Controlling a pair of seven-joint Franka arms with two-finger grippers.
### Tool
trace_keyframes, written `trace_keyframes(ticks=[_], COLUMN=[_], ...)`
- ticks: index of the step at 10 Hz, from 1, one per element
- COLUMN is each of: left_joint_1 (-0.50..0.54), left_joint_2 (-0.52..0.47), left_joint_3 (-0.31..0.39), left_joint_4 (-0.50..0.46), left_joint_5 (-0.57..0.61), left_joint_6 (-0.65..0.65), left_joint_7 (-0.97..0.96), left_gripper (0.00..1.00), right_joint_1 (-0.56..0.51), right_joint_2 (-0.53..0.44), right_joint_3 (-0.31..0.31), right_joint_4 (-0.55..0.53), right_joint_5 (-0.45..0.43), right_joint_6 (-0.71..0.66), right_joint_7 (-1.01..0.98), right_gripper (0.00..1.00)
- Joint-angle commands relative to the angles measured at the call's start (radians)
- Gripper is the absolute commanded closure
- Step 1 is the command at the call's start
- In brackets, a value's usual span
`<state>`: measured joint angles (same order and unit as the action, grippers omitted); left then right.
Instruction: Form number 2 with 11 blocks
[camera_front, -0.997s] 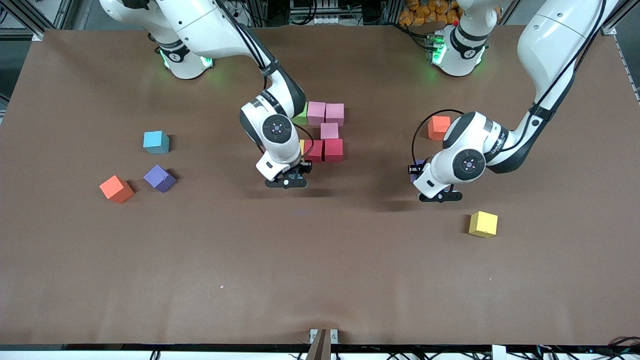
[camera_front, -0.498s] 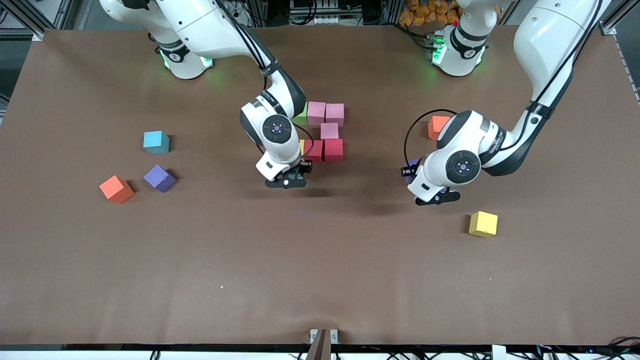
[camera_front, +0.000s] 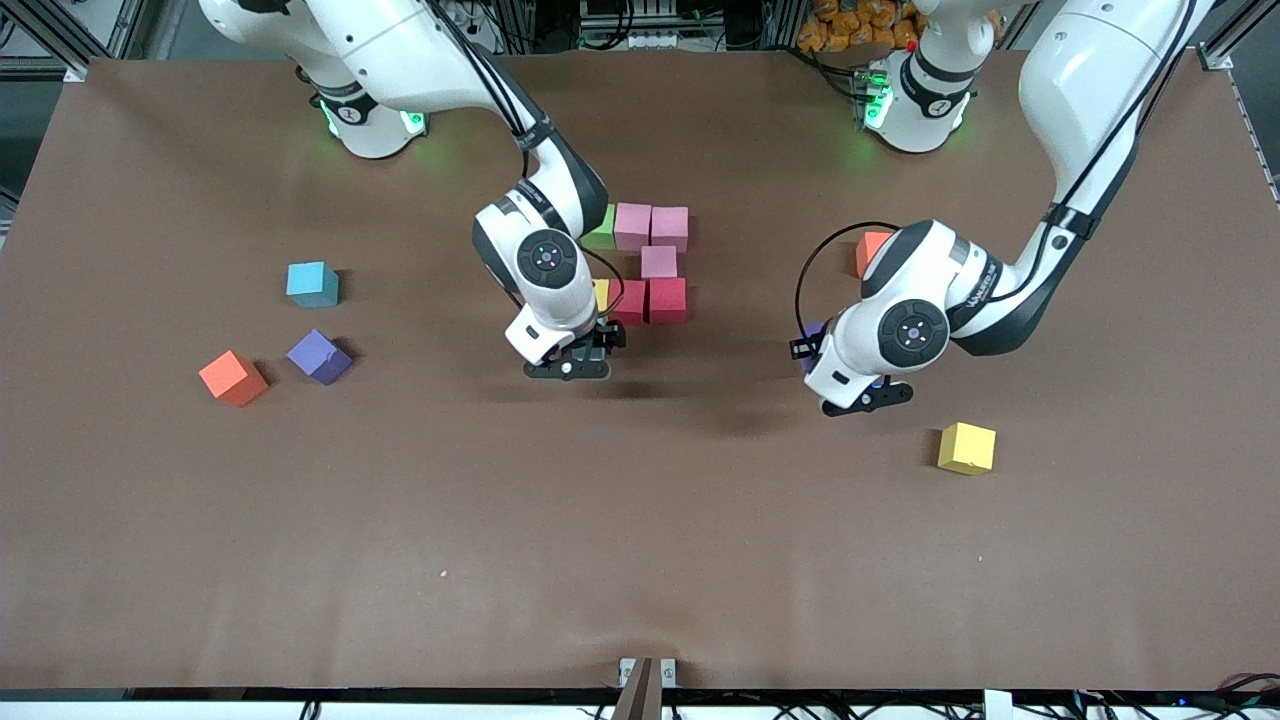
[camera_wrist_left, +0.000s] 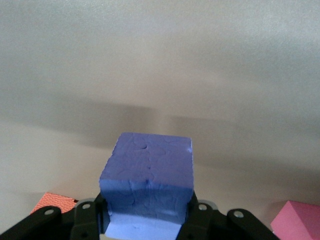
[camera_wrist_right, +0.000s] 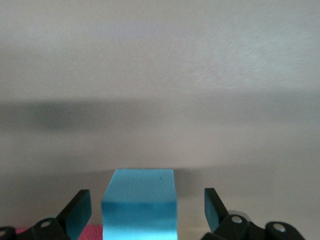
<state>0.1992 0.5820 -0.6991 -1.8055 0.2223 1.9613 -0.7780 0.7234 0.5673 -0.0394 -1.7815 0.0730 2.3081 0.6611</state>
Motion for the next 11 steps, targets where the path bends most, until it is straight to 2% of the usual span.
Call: trace_keyframes(ticks=[1,4,6,7,9,11], left_joint_1=[-0.014,-0.058,-0.09,-0.121,-0.167,-0.207], left_joint_2=[0.022,0.022,0.047,0.059,0.071,0.075], left_joint_3=[0.003,0.003,0.004,0.007,0.007,0.007], left_joint_4=[0.052,0.101,0.152,0.178,0.219,0.25], left_joint_5=[-0.017,-0.02,-0.02,-0.015,-0.018,-0.018], left_joint_6=[-0.025,-0.042,-0.045,-0.045,-0.047,-0.05], left_joint_7=[-0.004,-0.012,-0.01,-0.009,-0.003,-0.001], left_gripper=[0.66,0.66,0.66,0.66,0.64,0.64], right_joint_1=[-0.06,-0.214,-0.327,-0.39,-0.528,-0.622], right_joint_2=[-0.14,-0.282,-0.352,-0.36,-0.388,-0.395], right_joint_3=[0.006,0.006,0.006,0.006,0.007,0.009], right_joint_4=[-0.022,-0.162,-0.321,-0.364,-0.407,-0.435], right_joint_5=[-0.012,-0.013,-0.013,-0.013,-0.013,-0.013], right_joint_6=[-0.093,-0.078,0.049,0.074,0.073,0.076], right_joint_7=[-0.005,-0.249,-0.462,-0.597,-0.865,-1.128], right_gripper=[0.0,0.0,0.0,0.0,0.0,0.0])
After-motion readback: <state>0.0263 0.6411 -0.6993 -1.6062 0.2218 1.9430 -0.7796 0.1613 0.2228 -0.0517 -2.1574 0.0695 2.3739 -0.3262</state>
